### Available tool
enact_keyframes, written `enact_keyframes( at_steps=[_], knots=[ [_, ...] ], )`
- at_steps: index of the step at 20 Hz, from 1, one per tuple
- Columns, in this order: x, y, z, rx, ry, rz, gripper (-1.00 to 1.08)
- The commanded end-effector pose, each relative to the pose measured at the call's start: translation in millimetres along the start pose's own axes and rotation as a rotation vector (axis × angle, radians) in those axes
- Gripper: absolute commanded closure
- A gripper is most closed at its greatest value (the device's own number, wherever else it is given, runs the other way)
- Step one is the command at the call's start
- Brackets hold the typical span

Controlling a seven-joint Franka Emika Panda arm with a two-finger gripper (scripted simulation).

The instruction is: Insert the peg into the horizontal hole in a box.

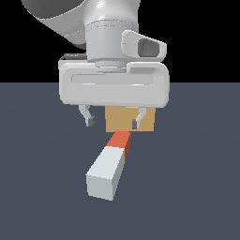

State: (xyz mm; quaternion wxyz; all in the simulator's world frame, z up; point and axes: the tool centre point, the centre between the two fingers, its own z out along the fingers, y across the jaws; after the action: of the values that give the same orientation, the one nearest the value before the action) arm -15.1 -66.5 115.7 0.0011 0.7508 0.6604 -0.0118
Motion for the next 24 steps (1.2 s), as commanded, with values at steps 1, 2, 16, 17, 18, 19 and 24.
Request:
enact_keyframes(
  at_steps=[1, 2, 16, 17, 18, 19, 24],
  knots=[
    [-11, -2, 15, -0.005, 0.006, 0.044, -0.92],
    [-15, -3, 21, -0.006, 0.008, 0.059, -0.92],
    [-29, -5, 43, -0.013, 0.020, 0.118, -0.92],
    [-29, -5, 43, -0.013, 0.020, 0.118, -0.92],
    [-30, -5, 44, -0.013, 0.020, 0.120, -0.92],
    [-30, -5, 44, -0.013, 0.020, 0.120, -0.92],
    [-29, -5, 55, -0.013, 0.020, 0.119, -0.92]
  ],
)
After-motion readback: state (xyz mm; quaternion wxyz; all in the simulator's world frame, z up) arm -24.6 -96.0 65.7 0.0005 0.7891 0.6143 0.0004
